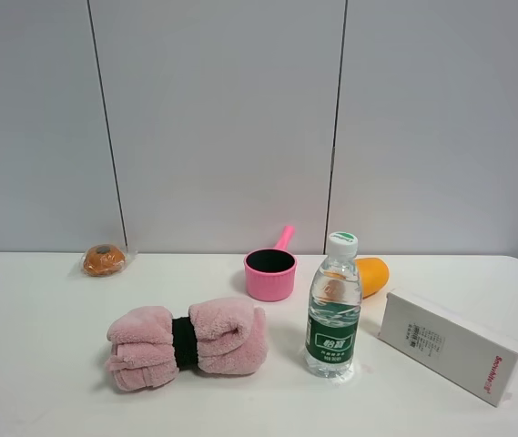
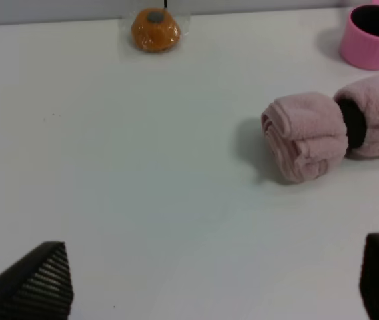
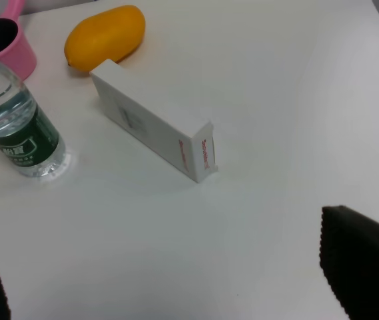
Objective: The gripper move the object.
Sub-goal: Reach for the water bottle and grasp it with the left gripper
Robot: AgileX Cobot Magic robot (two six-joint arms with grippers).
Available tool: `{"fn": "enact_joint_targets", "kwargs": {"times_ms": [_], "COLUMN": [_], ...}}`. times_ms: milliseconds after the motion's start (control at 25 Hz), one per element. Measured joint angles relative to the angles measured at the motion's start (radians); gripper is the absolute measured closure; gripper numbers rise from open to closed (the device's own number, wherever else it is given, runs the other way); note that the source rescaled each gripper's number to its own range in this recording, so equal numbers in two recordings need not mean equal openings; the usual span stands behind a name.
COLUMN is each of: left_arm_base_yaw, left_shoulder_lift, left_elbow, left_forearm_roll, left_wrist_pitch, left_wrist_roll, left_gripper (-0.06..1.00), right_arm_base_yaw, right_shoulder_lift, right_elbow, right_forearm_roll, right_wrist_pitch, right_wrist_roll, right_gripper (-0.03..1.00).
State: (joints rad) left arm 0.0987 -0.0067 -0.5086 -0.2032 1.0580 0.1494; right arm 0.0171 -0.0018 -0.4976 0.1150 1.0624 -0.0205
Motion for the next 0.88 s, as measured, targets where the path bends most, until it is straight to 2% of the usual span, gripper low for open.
{"fn": "enact_joint_targets", "kwargs": {"times_ms": [40,880], "left_arm_base_yaw": [0.0,0.0], "left_shoulder_lift": [0.0,0.0], "left_elbow": [0.0,0.0], "left_forearm_roll": [0.0,0.0], "left_wrist_pitch": [0.0,0.0], "left_wrist_roll": [0.0,0.0], "left_gripper": [0.2,0.2], "right_arm_base_yaw": [0.0,0.0], "right_shoulder_lift": [0.0,0.0], "right_elbow": [0.0,0.0], "right_forearm_roll": [0.0,0.001], "right_wrist_pitch": [0.0,0.0], "right_wrist_roll": [0.0,0.0], "right_gripper": [-0.03,-0.03]}}
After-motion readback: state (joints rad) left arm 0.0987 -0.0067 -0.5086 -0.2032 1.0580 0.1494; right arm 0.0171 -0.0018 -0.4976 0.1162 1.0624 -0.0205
